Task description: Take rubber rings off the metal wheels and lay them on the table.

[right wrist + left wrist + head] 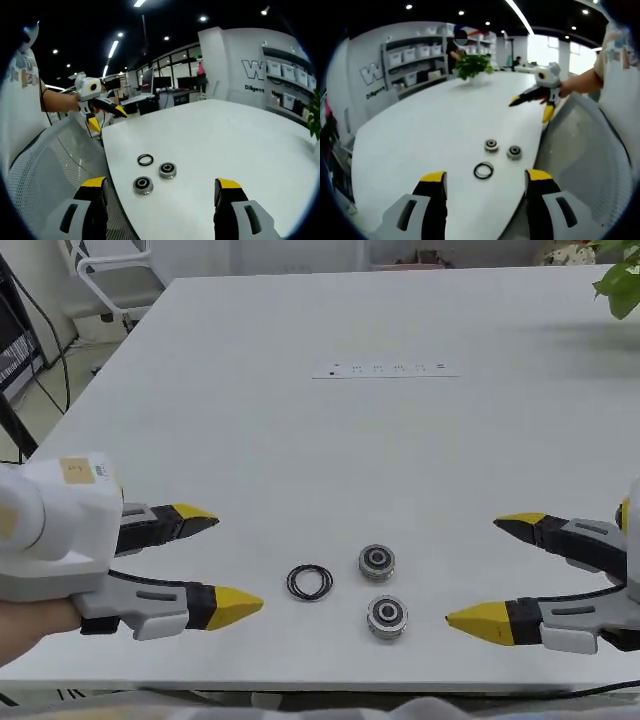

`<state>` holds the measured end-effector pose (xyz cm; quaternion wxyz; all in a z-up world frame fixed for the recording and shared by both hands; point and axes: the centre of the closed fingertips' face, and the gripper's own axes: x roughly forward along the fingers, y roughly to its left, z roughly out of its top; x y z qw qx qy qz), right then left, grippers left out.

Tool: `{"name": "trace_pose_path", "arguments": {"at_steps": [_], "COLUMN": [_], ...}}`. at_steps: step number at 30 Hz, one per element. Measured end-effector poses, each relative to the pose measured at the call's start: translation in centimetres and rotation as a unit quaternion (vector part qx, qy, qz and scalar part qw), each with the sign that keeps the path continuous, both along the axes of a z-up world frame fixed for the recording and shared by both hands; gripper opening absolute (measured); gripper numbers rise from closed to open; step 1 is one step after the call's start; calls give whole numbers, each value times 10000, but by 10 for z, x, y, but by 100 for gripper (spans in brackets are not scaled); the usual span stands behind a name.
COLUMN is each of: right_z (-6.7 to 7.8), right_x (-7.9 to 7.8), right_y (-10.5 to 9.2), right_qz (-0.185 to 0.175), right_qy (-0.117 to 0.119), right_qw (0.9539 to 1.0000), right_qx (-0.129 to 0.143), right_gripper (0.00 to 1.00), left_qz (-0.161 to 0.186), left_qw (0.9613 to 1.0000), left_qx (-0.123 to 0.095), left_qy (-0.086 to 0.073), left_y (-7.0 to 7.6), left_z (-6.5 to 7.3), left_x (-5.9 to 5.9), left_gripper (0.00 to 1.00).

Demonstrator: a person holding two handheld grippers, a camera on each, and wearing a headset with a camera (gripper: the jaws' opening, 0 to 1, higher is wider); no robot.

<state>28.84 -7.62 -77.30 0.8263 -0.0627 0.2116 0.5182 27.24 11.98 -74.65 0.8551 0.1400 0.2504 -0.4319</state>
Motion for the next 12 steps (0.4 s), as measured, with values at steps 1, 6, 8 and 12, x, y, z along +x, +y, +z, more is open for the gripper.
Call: {"name": "trace_pose_path", "arguments": {"at_steps": [1, 6, 8, 12], "right_z": [0, 1, 0, 1], "right_x": [0, -2, -3, -4], "right_y": [-1, -6, -7, -9], "right_qz": [-2, -42, -34, -55], "right_qy": [-8, -43, -56, -57], "right_qw": [10000, 10000, 9999, 9999], "right_qx": [-16, -46, -85, -84], "right_gripper": [87, 88, 88, 88], "left_qz": [0, -14, -12, -9], "left_qw": [10000, 10000, 10000, 10000], "left_qx": [3, 18, 17, 29], "left_qy": [-3, 1, 2, 2], "left_y": [0, 0, 0, 1], "left_z": [0, 0, 0, 0], "left_x": [0, -3, -3, -4], "left_gripper": [64, 64, 64, 64]}}
